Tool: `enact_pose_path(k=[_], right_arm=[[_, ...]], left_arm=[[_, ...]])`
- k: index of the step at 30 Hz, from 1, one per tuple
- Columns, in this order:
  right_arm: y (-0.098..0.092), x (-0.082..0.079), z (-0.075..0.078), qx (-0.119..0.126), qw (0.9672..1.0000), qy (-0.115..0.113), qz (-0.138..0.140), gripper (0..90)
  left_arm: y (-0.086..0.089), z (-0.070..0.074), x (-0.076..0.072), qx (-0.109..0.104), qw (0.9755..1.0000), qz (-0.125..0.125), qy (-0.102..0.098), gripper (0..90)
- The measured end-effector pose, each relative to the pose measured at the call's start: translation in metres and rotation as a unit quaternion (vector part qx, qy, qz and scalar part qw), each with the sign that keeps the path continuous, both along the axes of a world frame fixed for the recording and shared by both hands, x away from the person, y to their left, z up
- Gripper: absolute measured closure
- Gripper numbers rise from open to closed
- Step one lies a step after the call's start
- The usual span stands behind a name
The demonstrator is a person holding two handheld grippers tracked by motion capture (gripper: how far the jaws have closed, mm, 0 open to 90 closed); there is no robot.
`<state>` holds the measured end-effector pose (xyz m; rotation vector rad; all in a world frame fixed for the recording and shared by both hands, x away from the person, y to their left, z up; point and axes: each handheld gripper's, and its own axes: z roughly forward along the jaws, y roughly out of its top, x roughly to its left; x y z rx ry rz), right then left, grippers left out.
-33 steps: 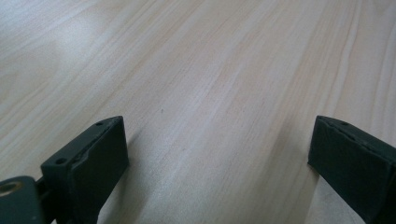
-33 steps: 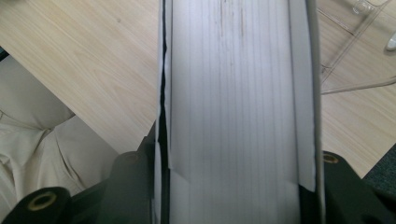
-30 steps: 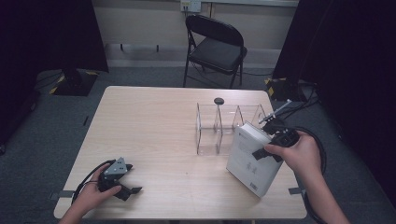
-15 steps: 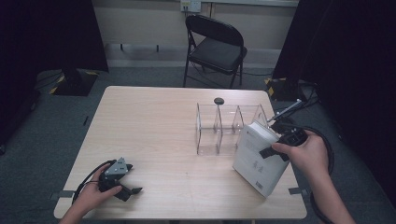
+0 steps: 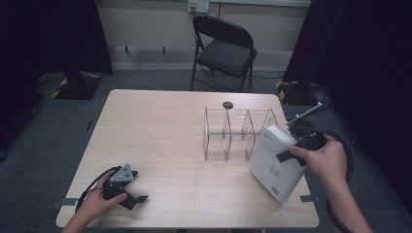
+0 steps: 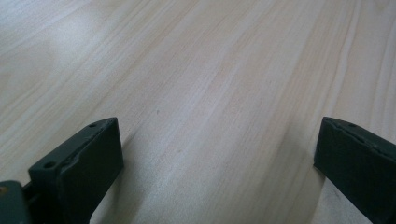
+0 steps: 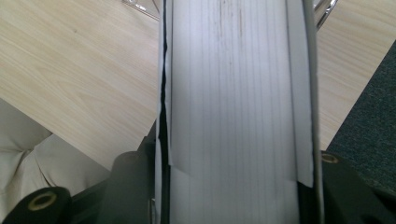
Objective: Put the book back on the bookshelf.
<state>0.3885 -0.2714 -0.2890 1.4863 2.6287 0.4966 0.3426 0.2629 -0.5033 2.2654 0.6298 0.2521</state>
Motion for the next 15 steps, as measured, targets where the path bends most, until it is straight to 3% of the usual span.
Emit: enact_pose_path(k=[15], right_arm=[[-0.0049,0.0070,0.0024,-0.003,0.9998,0.002,-0.017,52.1]], left_arm=[[0.0002,0.0003,0.0000,0.001,1.0000,-0.001,0.001,0.7]])
